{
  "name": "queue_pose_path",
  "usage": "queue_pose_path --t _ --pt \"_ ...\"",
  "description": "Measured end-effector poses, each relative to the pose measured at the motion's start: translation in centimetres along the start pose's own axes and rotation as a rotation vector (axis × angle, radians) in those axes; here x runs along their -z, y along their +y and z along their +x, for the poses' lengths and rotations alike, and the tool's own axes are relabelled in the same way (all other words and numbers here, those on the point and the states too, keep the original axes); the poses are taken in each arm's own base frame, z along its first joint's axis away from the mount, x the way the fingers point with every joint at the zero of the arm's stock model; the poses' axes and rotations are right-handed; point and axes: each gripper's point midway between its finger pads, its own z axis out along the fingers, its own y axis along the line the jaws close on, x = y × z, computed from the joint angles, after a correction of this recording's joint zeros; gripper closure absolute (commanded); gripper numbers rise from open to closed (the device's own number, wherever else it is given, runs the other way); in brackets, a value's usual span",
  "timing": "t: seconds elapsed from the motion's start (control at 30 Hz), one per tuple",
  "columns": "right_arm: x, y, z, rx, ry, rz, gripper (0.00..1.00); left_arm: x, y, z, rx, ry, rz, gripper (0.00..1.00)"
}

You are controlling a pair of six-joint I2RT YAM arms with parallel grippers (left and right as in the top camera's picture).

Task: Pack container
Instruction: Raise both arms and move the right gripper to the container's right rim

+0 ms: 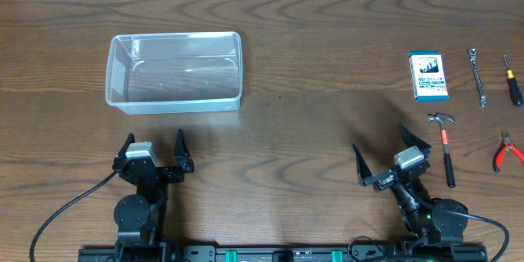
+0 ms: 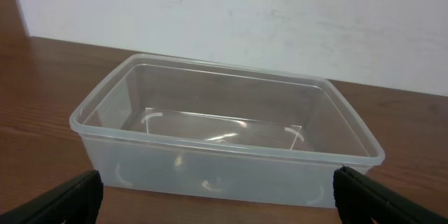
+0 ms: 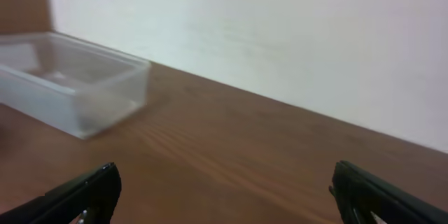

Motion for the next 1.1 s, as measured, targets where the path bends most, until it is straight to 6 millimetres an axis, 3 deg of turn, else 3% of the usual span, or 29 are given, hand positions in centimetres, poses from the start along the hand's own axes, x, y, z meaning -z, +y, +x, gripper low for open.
queue_pose_path --t 0.23,0.43,0.53,0.63,0.8,0.87,0.97,1.1 --pt "0.1 0.7 -1.0 -0.117 -0.008 -0.042 0.01 0.2 -0.1 0.0 0.0 0.016 0.001 0.02" --pt "0.1 -0.3 -6.3 -0.144 0.006 -0.014 0.01 1.2 0.0 0.1 -0.006 0.157 -0.02 0.02" --pt "-0.8 -1.1 -8.9 -0.198 0.096 -0.004 0.01 1.9 -0.2 -1.0 -0.029 0.251 -0.031 0.02" --pt "-2.2 -1.3 -10.6 -0.251 0.186 -0.044 0.01 1.7 -0.6 -3.8 -0.07 0.276 -0.029 0.02" --pt "-4.6 -1.4 -13.6 -0.302 0.215 -0.127 0.01 0.5 -1.8 -12.0 -0.143 0.13 -0.007 0.02" --pt "-5.5 -1.4 -14.3 -0.327 0.225 -0.163 0.01 0.6 -2.2 -14.3 -0.163 0.094 -0.003 0.02" --pt "-6.3 -1.2 -14.4 -0.378 0.286 -0.187 0.01 0.9 -2.4 -15.6 -0.199 0.138 -0.004 0.02" --pt "-7.3 0.3 -14.8 -0.402 0.403 -0.187 0.01 1.1 -1.3 -15.0 -0.248 0.33 -0.061 0.02"
